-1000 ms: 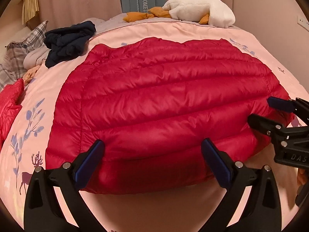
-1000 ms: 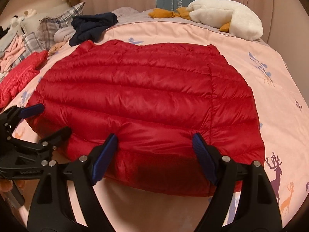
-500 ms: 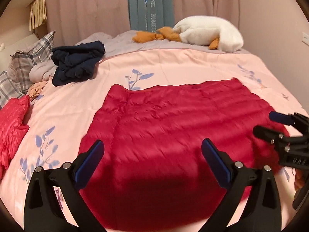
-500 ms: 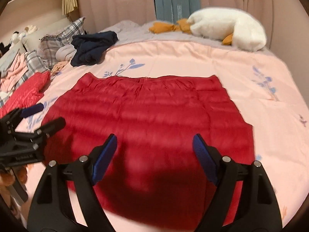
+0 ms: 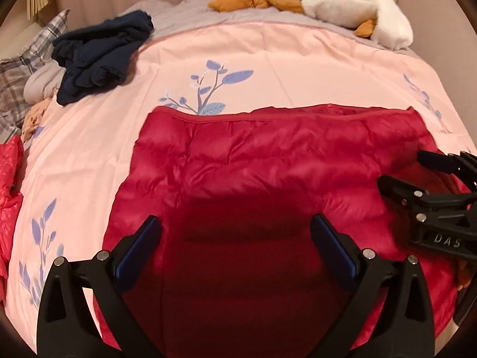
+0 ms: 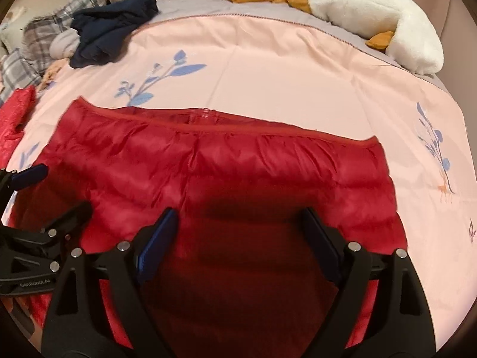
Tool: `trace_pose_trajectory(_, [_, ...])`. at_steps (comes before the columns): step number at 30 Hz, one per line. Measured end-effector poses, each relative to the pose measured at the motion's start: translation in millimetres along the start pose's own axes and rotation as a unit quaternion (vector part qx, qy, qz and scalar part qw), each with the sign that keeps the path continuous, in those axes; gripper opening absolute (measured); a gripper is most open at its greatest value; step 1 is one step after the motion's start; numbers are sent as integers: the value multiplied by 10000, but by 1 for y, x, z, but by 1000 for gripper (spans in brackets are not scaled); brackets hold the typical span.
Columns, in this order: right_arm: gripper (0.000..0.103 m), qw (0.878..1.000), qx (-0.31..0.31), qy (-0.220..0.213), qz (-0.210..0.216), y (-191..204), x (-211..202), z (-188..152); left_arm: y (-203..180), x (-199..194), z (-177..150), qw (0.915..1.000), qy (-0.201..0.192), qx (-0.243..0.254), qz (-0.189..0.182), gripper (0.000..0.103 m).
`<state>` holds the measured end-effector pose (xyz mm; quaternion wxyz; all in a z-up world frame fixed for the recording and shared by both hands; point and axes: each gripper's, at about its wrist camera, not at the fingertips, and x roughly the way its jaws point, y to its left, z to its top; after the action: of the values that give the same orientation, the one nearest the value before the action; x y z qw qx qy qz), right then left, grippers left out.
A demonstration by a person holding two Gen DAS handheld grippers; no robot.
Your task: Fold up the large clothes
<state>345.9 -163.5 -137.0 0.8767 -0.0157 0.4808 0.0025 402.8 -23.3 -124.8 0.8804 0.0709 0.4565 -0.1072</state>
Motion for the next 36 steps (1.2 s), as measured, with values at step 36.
trace_pose_trajectory(36, [91, 9880, 465, -1469, 86, -1, -161, -122, -15, -154, -95, 9898, -1367, -128, 390, 102])
